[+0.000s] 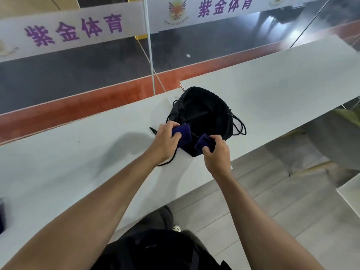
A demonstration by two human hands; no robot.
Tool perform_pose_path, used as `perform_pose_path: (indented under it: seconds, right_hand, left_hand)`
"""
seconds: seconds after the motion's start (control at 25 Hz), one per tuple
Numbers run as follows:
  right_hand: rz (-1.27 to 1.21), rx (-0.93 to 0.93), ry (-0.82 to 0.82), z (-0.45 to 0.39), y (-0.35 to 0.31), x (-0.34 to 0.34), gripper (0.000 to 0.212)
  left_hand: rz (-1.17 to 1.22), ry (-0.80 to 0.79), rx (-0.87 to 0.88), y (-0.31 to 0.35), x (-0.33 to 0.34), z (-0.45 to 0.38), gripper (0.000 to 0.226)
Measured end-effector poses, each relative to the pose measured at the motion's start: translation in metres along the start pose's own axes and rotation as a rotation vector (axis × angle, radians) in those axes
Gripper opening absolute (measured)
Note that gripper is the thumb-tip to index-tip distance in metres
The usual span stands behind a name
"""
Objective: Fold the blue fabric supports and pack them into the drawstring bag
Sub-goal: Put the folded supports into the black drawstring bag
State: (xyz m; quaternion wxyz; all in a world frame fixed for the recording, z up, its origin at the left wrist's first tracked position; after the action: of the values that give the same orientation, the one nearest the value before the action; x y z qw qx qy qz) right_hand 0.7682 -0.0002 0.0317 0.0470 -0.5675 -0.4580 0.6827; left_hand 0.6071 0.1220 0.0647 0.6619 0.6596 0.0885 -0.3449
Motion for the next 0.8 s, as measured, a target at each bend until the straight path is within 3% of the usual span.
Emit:
perform_pose_path:
  seconds: [0.16, 0.32, 0.56, 0.8]
  right_hand:
    - [-0.035, 0.014, 0.058, -0.039, 0.005, -0.004, 0.040]
    - [-0.045, -0.024, -0.030, -0.073, 0.008, 0.006, 0.042]
    - [0.057, -0.201, -0.324, -0.119, 0.006, 0.047, 0.046]
    - [0.062, -0.354, -0.599, -0.136, 0.019, 0.082, 0.042]
  left_hand:
    - [-0.007, -0.018, 0.071, 0.029, 0.021, -0.033, 0.030]
    - [-0.050, 0.011, 0.072, 0.043, 0.036, -0.059, 0.042]
    - [-0.056, 0.180, 0.020, 0.051, 0.071, -0.107, 0.038]
    - [-0.137, 0.092, -0.114, 0.016, 0.109, -0.132, 0.034]
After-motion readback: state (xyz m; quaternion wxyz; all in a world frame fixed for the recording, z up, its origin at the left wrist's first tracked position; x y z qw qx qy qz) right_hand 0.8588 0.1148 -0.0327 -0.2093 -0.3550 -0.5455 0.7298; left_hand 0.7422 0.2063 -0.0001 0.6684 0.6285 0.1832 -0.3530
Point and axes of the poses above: each hand's wrist, its own z-axis away from the middle knuckle, its own x-axis out of the palm, y = z × x, the point moved 6 cm from there along -z, towards the middle knuckle, and after that the axes turned 15 degrees about y, right-handed, at the moved point
